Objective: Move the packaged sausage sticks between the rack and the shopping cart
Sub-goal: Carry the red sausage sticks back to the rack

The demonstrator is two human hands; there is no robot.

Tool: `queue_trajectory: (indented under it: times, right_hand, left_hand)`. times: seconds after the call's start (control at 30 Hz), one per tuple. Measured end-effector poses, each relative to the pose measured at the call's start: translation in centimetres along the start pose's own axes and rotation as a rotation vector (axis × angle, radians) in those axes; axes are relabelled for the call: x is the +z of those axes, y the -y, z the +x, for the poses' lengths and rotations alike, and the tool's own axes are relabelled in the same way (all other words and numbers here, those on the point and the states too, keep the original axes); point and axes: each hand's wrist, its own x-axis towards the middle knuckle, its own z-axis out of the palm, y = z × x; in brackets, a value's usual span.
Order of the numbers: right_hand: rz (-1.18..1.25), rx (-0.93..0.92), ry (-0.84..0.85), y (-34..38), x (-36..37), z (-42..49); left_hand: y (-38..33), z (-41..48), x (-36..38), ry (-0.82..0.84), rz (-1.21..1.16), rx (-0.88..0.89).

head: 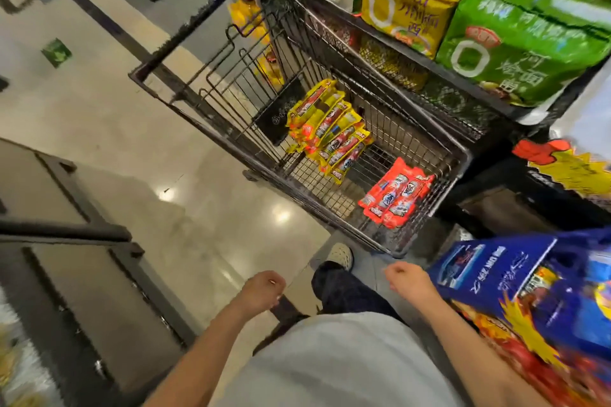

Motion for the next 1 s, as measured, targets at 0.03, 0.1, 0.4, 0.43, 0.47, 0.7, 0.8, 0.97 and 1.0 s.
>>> queue_trajectory:
  times: [0.03, 0.1, 0.4, 0.43, 0.47, 0.7, 0.8, 0.97, 1.0]
  right_hand:
    - [-0.003, -0.013, 0.023, 1.8, 0.0, 0.3]
    - [-0.006, -0.053, 0.052, 5.0, -0.2, 1.2]
    - [0.189, 0.023, -0.040, 9.3, -1.7, 5.0]
    - [0.270, 0.054, -0.056, 9.4, -2.0, 5.6]
    - [0.344, 0.091, -0.079, 9.2, -2.2, 6.1]
    - [0.654, 0.326, -0.258, 8.2, -5.2, 10.1]
    - [1.000, 0.433, -0.275, 8.7, -4.5, 12.7]
    - [0.895, 0.506, -0.348, 9.1, -2.5, 18.0]
    - [0.825, 0.502, -0.342, 8.8, -2.4, 19.1]
  left_hand:
    - [-0.8, 0.6, -1.9, -0.016, -0.019, -0.010]
    - [-2.6, 2.2, -5.5, -0.062, -0.129, -0.014]
    - [-16.7, 7.5, -9.3, 0.022, -0.215, 0.093]
    - [-18.3, 8.7, -8.8, 0.036, -0.206, 0.118]
    - [-20.1, 9.6, -8.0, 0.044, -0.207, 0.130]
    - [-27.6, 17.9, 1.0, 0.206, 0.010, 0.137]
    - [-28.3, 21.0, 4.3, 0.278, 0.117, 0.105]
    - [-27.6, 25.9, 8.0, 0.316, 0.218, 0.083]
    - [-27.4, 27.0, 8.6, 0.320, 0.228, 0.078]
